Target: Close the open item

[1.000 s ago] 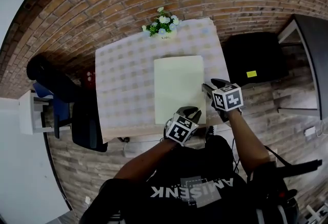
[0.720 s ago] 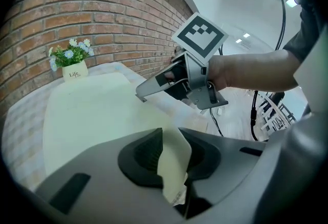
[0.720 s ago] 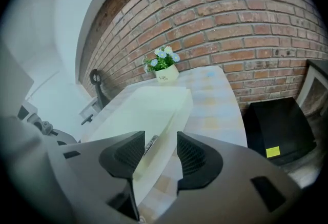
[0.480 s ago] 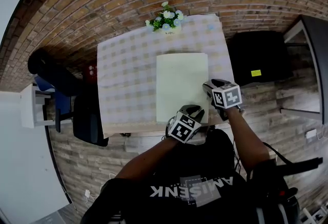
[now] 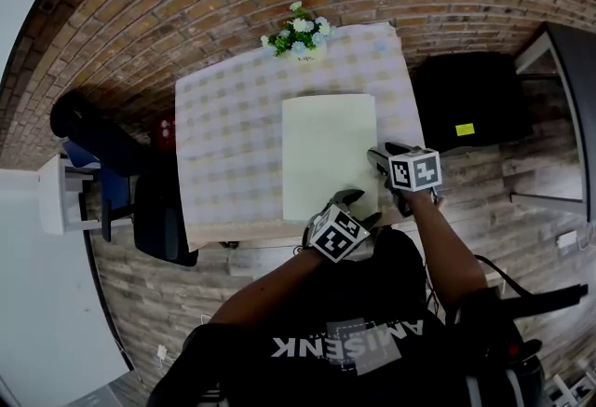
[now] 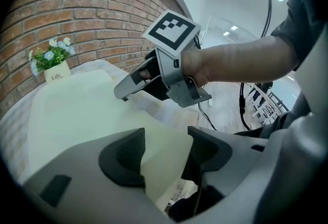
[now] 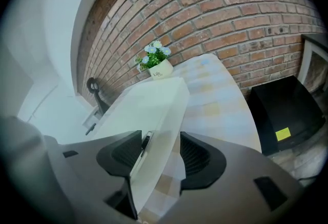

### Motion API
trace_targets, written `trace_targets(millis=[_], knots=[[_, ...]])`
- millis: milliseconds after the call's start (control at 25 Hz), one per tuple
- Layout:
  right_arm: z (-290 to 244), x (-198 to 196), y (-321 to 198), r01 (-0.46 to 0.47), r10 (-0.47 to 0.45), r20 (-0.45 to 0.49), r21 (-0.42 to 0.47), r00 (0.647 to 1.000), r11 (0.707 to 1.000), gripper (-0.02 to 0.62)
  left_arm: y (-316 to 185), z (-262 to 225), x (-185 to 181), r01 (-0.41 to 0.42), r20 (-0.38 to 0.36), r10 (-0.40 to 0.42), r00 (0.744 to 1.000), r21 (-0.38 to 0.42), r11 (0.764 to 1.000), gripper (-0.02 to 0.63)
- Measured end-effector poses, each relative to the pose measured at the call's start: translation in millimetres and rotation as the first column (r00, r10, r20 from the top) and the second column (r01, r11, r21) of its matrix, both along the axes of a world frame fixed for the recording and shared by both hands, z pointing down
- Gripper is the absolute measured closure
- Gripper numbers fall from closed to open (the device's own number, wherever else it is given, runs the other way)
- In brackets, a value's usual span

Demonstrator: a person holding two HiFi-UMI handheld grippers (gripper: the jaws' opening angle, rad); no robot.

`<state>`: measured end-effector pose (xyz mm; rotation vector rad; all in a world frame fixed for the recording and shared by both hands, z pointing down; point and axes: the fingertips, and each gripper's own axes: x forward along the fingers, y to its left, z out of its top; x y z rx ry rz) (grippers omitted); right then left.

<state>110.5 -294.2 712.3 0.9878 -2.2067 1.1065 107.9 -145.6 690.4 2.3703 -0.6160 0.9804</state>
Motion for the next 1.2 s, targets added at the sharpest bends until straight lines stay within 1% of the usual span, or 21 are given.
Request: trace_targets(millis=[80,200,360,440,520,600,640,720,760,840,920,1080,1200], knots=[[1,0,0,-0.004,0.004,0.007,-0.004,1.0,1.0,0.345,2,3,1,-0.018,0.002,0.018,1.0,0.004,1.0,0.334],[1,0,0,-0.007,0.007,0.016,-0.003,1.0,1.0,0.345,4,3,2,-0.026,-0.007,0.025,1.0,-0.011,1.0,0.316],[0,1,0,-0.015,0.015,0.027,0.0,1.0,1.0,0.345,6,4,2,-0.039,-0.008,0.039,0.999,-0.023,0.999,0.311],[0,2,1,-0.016,0.016,0.033,0.001,0.999,1.0,0.345,2,-2,2,-0.026,-0.012,0.026,1.0,-0.024,0.999,0.31],[0,3,2,-0.018,0.018,0.035,0.001,0.999,1.0,0.344,-4,-7,1,0.0,-0.046,-0.002,0.999,-0.032,0.999,0.31],[1,3,2,-0.022,0.021,0.036,0.001,0.999,1.0,0.344,-7,-4,1,0.004,-0.066,-0.006,0.998,-0.032,0.999,0.313],[1,3,2,-0.024,0.024,0.039,0.0,0.999,1.0,0.344,-8,-6,0,0.012,-0.056,-0.013,0.998,-0.023,1.0,0.323],[2,3,2,-0.031,0.031,0.055,-0.008,0.998,0.999,0.343,-10,-8,-3,0.037,-0.033,-0.037,0.999,-0.007,0.999,0.38],[3,4,2,-0.036,0.037,0.07,-0.016,0.997,0.999,0.34,-12,-5,-5,0.049,-0.031,-0.049,0.998,0.0,0.999,0.414],[6,5,3,-0.045,0.048,0.102,-0.036,0.994,0.998,0.333,-17,2,-9,0.067,-0.031,-0.066,0.997,0.01,0.998,0.452],[8,5,3,-0.036,0.041,0.11,-0.046,0.993,0.998,0.325,-18,6,-12,0.07,-0.015,-0.07,0.997,0.002,0.998,0.463],[8,4,2,-0.015,0.017,0.084,-0.025,0.996,1.0,0.325,-18,12,-14,0.083,0.028,-0.083,0.996,0.026,0.996,0.532],[9,4,3,-0.035,0.038,0.107,-0.027,0.993,0.999,0.325,-21,11,-13,0.094,0.023,-0.095,0.995,0.042,0.995,0.532]])
